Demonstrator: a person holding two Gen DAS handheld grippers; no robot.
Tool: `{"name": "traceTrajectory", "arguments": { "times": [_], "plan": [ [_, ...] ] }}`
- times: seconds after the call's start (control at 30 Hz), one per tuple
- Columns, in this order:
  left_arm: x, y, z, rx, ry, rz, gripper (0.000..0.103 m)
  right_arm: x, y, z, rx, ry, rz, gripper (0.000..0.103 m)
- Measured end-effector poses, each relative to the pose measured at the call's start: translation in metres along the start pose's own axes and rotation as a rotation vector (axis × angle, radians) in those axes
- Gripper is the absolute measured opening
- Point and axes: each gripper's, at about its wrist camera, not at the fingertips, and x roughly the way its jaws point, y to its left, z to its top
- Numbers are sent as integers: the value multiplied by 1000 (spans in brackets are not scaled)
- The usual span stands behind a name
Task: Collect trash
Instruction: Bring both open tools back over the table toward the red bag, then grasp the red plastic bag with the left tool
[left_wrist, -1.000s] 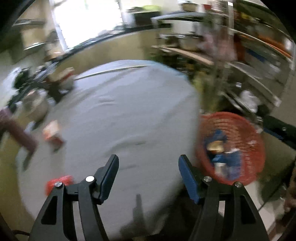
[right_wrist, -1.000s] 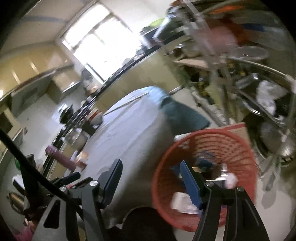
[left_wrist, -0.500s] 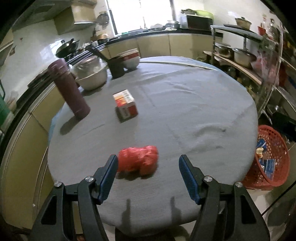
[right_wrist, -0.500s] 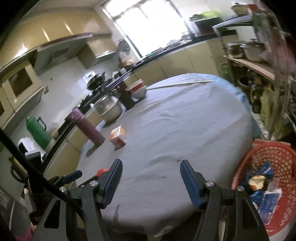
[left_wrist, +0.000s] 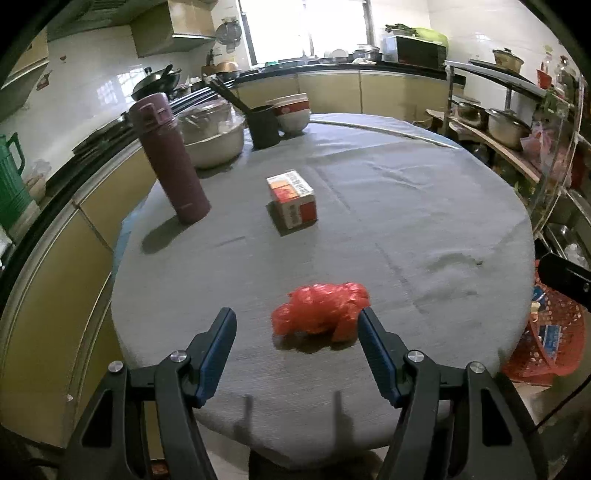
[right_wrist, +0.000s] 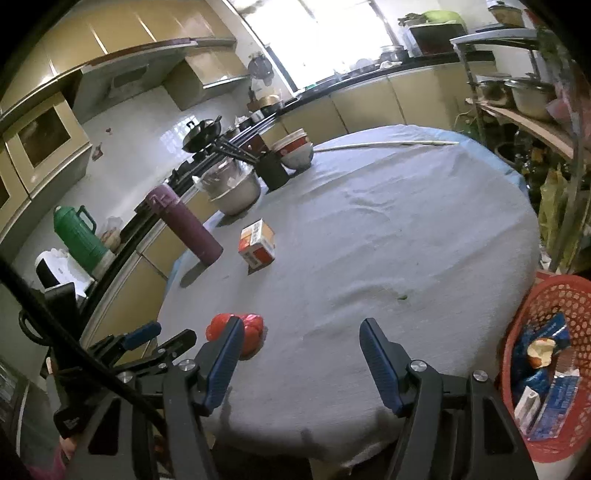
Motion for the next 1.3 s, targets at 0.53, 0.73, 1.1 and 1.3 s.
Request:
{"name": "traceTrajectory", "arguments": {
  "times": [0.53, 0.73, 1.1, 1.3],
  "plan": [
    [-2, 20, -4, -35, 7, 25, 69, 16, 17, -7, -27, 45, 27, 69],
    [-1, 19, -4, -34, 11, 25, 69, 16, 16, -11, -20, 55, 31, 69],
    [5, 23, -7, -44, 32, 19, 71, 24, 11, -23, -17, 100, 51, 69],
    [18, 39, -7, -87, 70, -24, 71, 31, 2, -27, 4, 125, 58, 69]
  ]
}}
